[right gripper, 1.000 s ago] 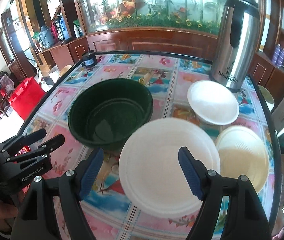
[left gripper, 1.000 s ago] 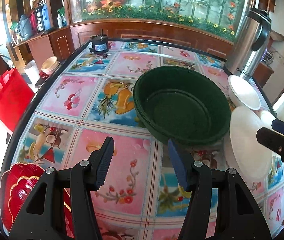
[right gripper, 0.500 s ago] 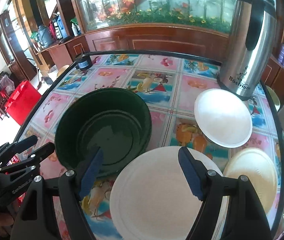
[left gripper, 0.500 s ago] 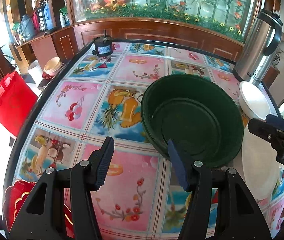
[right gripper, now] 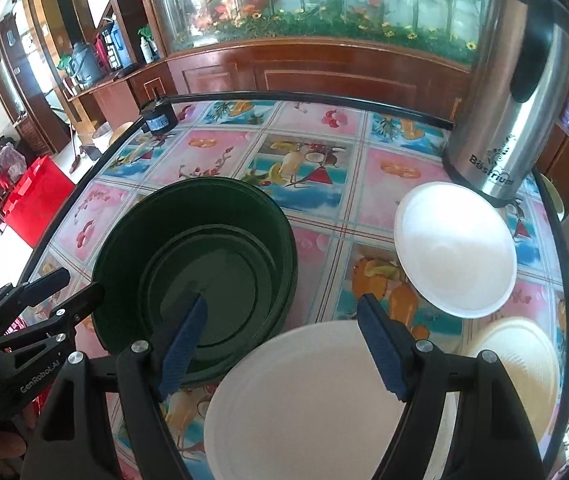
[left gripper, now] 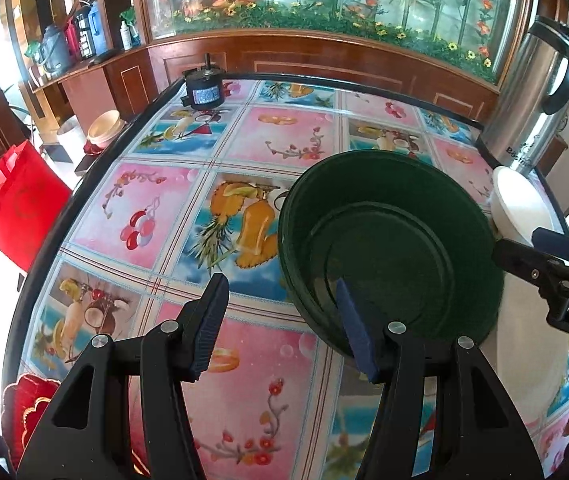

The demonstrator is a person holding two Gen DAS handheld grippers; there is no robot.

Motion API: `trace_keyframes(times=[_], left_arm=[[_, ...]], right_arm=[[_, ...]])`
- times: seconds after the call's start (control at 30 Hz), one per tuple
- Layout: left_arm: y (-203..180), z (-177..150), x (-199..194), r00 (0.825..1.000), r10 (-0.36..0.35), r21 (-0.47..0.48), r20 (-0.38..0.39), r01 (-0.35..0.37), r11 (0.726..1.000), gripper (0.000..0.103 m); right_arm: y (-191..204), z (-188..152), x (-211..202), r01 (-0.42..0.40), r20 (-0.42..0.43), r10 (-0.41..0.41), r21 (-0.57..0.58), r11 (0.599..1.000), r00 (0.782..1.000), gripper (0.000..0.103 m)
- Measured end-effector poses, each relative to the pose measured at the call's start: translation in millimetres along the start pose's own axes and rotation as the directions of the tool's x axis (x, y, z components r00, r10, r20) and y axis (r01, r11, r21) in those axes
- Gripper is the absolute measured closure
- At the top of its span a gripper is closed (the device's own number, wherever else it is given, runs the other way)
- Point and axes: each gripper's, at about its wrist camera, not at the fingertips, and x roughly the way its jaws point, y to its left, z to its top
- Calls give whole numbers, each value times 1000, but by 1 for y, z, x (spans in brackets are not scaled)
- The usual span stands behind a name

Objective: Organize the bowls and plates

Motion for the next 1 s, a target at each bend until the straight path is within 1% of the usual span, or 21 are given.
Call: trace_keyframes(times=[0.23, 0.57, 0.6, 0.63, 0.67, 0.73, 0.77, 0.8, 0.83, 0.87, 0.93, 0.97, 1.0], left_arm=[[-1, 6, 19, 999, 4, -11, -32, -4, 1000, 47], [-3, 11, 40, 996, -21, -23, -89, 19, 1000, 47], [-4, 11, 42, 995, -24, -23, -93, 22, 999, 47], [-4, 12, 43, 995, -30, -24, -97, 28, 999, 47], [-4, 12, 44, 994, -37, -26, -101, 35, 999, 47], [-4, 12, 45, 992, -64, -31, -107, 61, 998, 47], [-3, 11, 45, 992, -70, -36, -108, 66, 997, 47], [-3, 11, 45, 992, -73, -36, -104, 69, 997, 47], [-5, 11, 44, 993, -70, -28, -100, 68, 997, 49], [-6, 10, 44, 993, -70, -18, -99, 68, 998, 51], [-7, 10, 46, 990, -85, -19, -115, 83, 996, 65], [-7, 10, 47, 987, -98, -28, -125, 95, 995, 69], [-7, 10, 47, 987, -101, -31, -126, 98, 995, 77]], right_arm=[[-10, 11, 16, 26, -34, -25, 7, 1000, 999, 26], [-8, 23, 41, -10, -81, 10, 2, 1000, 997, 26], [-8, 24, 43, -7, -83, 7, -1, 1000, 997, 28], [-7, 24, 45, -2, -86, 2, -6, 1000, 996, 35], [-7, 25, 48, 0, -90, -1, -10, 1000, 996, 39], [-9, 24, 50, -6, -89, 6, 0, 1000, 996, 52], [-10, 24, 50, -13, -88, 13, 8, 1000, 996, 55], [-11, 23, 51, -21, -88, 22, 13, 1000, 996, 60], [-11, 21, 50, -30, -87, 32, 13, 999, 996, 64], [-10, 21, 49, -30, -86, 31, 11, 999, 996, 66], [-6, 19, 47, -20, -78, 19, -7, 1000, 997, 70], [-4, 19, 46, -17, -75, 16, -14, 1000, 997, 71], [-1, 18, 44, -13, -72, 11, -21, 1000, 997, 73]])
